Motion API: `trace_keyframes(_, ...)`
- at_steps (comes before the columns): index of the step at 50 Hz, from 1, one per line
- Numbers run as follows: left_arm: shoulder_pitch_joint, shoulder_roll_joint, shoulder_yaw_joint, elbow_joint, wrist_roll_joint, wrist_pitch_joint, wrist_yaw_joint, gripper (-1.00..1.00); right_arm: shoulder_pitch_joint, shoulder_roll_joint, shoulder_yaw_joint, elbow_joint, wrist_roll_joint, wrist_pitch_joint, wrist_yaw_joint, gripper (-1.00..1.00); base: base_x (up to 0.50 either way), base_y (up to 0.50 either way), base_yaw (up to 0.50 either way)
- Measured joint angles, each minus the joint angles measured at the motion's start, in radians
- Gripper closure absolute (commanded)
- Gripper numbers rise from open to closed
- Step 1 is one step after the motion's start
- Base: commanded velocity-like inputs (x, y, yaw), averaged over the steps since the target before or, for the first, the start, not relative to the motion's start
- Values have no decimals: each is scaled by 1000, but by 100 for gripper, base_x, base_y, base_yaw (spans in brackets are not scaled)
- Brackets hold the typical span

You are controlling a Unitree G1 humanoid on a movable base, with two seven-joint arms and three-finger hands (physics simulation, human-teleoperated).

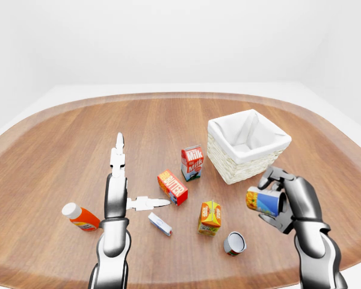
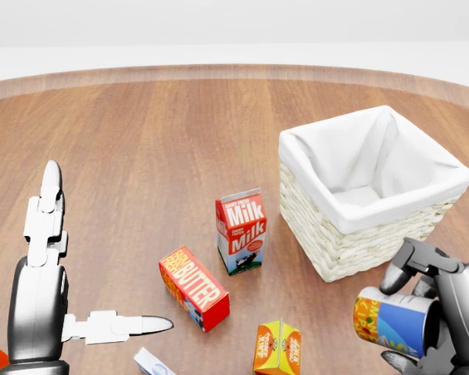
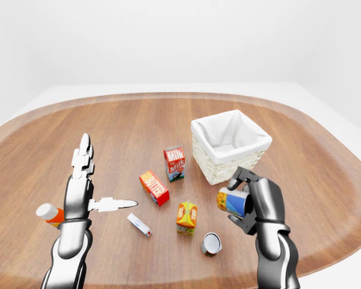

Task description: Pick up the alphabet soup and the tomato sauce, and put them in the basket.

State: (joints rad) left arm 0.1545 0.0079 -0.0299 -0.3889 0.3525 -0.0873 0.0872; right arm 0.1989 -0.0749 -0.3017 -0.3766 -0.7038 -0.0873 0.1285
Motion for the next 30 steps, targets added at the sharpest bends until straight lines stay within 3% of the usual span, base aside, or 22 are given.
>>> trace_keyframes(30, 0, 0, 0, 0, 0, 0, 0, -100, -102, 9, 0, -238, 203, 0, 35, 100, 0, 0, 0)
